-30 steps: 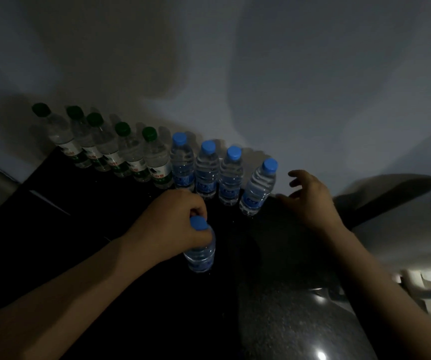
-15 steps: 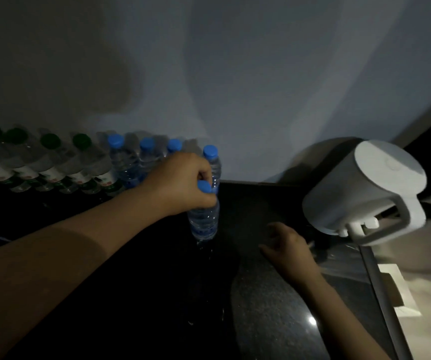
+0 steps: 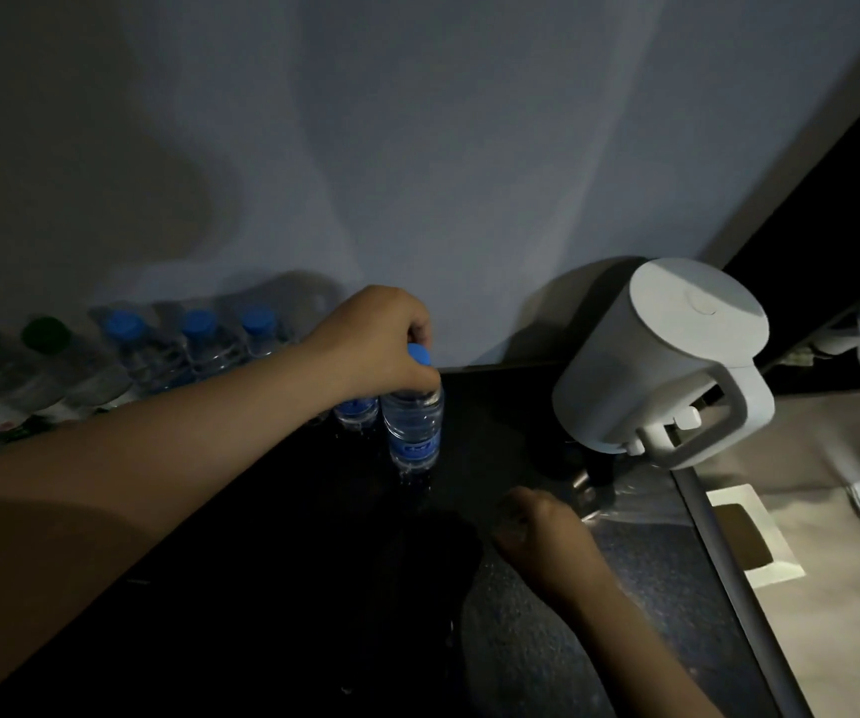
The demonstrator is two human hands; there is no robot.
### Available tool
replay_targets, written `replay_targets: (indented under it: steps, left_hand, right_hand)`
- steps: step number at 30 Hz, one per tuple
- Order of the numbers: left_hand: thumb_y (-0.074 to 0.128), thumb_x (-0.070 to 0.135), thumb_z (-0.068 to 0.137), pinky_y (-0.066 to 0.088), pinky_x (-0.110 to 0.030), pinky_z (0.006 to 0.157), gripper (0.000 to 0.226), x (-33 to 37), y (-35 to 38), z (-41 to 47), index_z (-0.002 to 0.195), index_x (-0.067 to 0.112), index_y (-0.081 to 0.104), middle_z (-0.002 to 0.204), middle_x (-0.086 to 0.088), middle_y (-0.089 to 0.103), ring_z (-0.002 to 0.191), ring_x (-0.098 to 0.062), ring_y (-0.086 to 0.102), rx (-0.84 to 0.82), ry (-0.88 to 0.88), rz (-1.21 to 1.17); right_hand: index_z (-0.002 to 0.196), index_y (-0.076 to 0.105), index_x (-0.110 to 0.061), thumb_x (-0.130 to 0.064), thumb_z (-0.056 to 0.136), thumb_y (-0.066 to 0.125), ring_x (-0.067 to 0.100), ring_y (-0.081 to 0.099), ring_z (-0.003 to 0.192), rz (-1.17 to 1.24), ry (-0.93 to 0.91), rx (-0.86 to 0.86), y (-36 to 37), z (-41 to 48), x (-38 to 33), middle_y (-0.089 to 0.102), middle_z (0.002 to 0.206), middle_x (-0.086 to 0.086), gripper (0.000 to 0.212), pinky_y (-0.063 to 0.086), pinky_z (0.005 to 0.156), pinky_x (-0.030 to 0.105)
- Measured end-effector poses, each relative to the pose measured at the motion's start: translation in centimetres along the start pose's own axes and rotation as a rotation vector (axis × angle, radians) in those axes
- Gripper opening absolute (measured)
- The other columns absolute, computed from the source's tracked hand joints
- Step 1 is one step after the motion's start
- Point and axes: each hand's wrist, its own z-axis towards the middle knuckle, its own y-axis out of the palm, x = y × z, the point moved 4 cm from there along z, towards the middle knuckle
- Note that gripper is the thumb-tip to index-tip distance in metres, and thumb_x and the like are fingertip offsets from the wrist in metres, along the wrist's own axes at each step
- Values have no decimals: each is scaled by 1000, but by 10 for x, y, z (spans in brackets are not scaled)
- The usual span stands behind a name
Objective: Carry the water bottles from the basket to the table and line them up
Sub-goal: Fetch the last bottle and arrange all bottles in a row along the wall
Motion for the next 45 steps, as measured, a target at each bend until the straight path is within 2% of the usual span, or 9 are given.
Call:
replay_targets:
  steps: [2,5,12,19,24,32,36,41,45]
  left_hand:
    - [78,27,59,41,-19,52,17,-1,1,8,69,20,66,65,11,59,61,-4,56,-3,9,1]
    - [77,26,61,43,-20,53,16,-2,0,20,70,19,67,67,11,59,63,-5,57,1,21,7]
    - [77,24,62,51,-26,62,17,-13,1,41,73,15,68,72,9,63,69,-11,61,16,-20,8]
    - [79,22,65,50,-24,61,18,-21,4,55,76,13,68,74,8,63,71,-11,61,21,-47,4]
    - [78,21,66,40,-19,53,17,-23,3,59,76,13,68,73,8,61,68,-9,58,23,-46,11]
    - [77,22,65,46,-23,58,19,-25,3,64,79,12,68,77,5,63,71,-12,59,9,-40,59]
    - [77,23,66,34,-16,50,17,-27,3,62,78,15,68,74,10,60,63,-2,52,10,-50,72]
    - [78,23,66,34,-15,51,18,-31,2,62,79,15,68,79,6,64,63,-3,52,13,-60,64]
    - [77,27,68,28,-11,48,18,-31,2,58,81,18,68,73,13,58,59,1,48,7,-67,120]
  right_hand:
    - [109,59,-18,-32,86,61,14,59,94,-46,-6,-41,4,1,1,59,107,0,26,40,69,20]
    - [110,62,-18,-30,87,58,14,59,100,-85,-10,-95,10,2,2,59,111,0,26,46,77,22]
    - [114,61,-22,-33,87,58,13,57,104,-89,-23,-96,19,7,1,59,115,-2,29,44,79,20]
    - [120,58,-25,-34,86,61,12,58,104,-64,-28,-96,24,12,2,58,115,-2,35,42,77,18]
    - [120,58,-26,-34,85,62,13,58,104,-55,-22,-111,28,14,3,58,116,-2,37,42,77,19]
    - [120,58,-25,-33,85,62,13,58,106,-45,-13,-113,27,15,6,58,117,-2,36,43,80,21]
    - [122,57,-25,-34,86,61,13,57,108,-46,-9,-128,27,14,8,58,119,-2,38,43,82,20]
    - [124,56,-25,-33,86,62,12,57,109,-47,-16,-155,30,14,7,58,121,-3,39,44,83,20]
    - [123,57,-25,-34,86,62,12,57,108,-53,-20,-165,32,15,5,58,120,-3,38,45,84,21]
